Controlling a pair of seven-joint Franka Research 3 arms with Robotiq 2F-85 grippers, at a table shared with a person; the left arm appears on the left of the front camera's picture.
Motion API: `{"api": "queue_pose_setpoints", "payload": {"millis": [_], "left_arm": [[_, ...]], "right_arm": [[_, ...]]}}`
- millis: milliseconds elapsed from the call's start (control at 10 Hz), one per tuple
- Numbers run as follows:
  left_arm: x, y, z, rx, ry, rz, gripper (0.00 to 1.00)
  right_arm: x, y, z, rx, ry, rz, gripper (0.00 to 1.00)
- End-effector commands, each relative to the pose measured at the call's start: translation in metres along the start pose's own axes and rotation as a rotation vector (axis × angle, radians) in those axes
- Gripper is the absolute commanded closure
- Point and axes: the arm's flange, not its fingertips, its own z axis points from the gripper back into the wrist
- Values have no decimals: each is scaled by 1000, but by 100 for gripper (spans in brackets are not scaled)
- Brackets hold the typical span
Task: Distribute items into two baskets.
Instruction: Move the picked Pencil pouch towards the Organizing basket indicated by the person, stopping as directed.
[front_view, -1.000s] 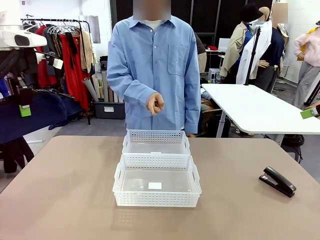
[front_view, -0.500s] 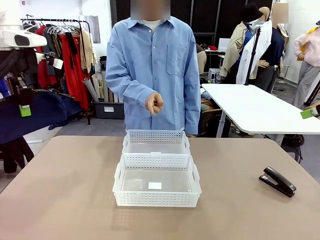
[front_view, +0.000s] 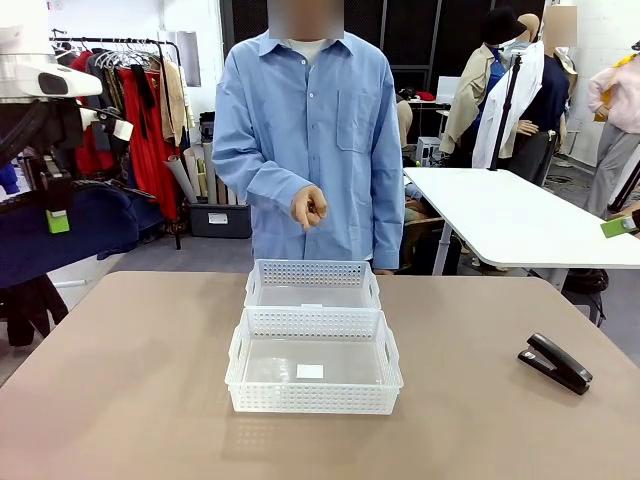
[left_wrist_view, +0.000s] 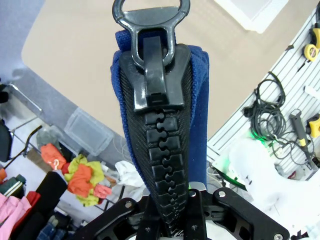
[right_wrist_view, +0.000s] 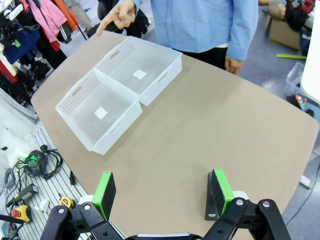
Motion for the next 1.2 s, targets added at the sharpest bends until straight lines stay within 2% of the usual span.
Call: {"api": "queue_pose_setpoints", "payload": {"millis": [0, 600, 1100], "left_arm": [[15, 23, 9, -21, 23, -96, 100], [84, 51, -16, -76, 94, -341, 100], [138, 71, -33, -95, 69, -400, 100]], "right_arm": [[2, -2, 0, 17, -30, 20, 0], [2, -2, 0, 17, -30, 20, 0], [2, -2, 0, 17, -30, 20, 0]]}}
